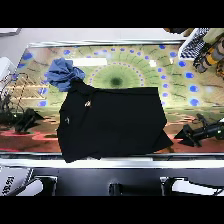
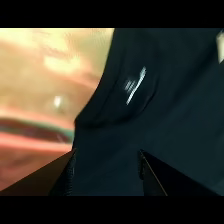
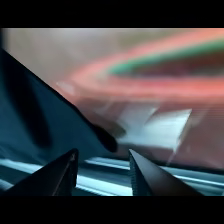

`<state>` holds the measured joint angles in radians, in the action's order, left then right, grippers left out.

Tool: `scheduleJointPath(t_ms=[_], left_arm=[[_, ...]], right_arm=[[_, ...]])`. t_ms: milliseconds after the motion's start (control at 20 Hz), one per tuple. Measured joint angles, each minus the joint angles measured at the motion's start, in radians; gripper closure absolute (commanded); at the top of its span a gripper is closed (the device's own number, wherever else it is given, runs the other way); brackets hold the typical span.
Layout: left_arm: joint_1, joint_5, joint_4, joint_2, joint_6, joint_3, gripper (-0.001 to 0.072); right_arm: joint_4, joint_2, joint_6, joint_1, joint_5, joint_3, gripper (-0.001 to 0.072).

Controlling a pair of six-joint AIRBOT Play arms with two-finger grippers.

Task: Fold the clothes and pants, and hang the long-sleeved shirts on hangers.

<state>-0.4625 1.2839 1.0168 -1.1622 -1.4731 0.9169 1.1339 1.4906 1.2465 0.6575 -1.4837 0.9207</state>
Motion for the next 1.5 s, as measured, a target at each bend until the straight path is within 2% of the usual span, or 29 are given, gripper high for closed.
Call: scheduleJointPath(t_ms=[350,400,450,550,600,700,850,1100,1500], left_arm=[[-0.026,-0.03,0.002,0.068,0.008,-0.143,0.0258],[-0.027,-0.031,0.0,0.069,0.008,-0.148,0.0231],[-0.027,-0.034,-0.002,0.071,0.008,-0.151,0.0152],[-0.029,-0.038,-0.003,0.073,0.006,-0.156,0.0146],[-0.029,-0.04,-0.004,0.073,0.0,-0.158,0.0146],[-0.03,-0.04,-0.003,0.074,-0.001,-0.162,0.0146],[-0.045,-0.018,0.002,0.08,0.023,-0.192,0.0146],[-0.063,0.019,0.004,0.101,0.067,-0.308,0.0153],[0.015,0.079,0.005,0.107,0.048,-0.429,0.0153]], right_arm=[[-0.03,-0.003,-0.029,0.004,0.025,-0.086,0.0332],[-0.045,-0.003,-0.036,0.004,0.031,-0.098,0.0332],[-0.06,-0.003,-0.042,0.005,0.037,-0.11,0.0332],[-0.087,-0.004,-0.049,0.005,0.048,-0.137,0.0333],[-0.095,-0.004,-0.05,0.005,0.051,-0.151,0.0355],[-0.096,-0.004,-0.06,0.005,0.074,-0.177,0.0573],[-0.103,-0.004,-0.08,0.005,0.107,-0.199,0.0685],[-0.111,-0.004,-0.096,0.005,0.111,-0.209,0.0685],[-0.133,-0.039,-0.103,0.004,0.148,-0.212,0.0685]])
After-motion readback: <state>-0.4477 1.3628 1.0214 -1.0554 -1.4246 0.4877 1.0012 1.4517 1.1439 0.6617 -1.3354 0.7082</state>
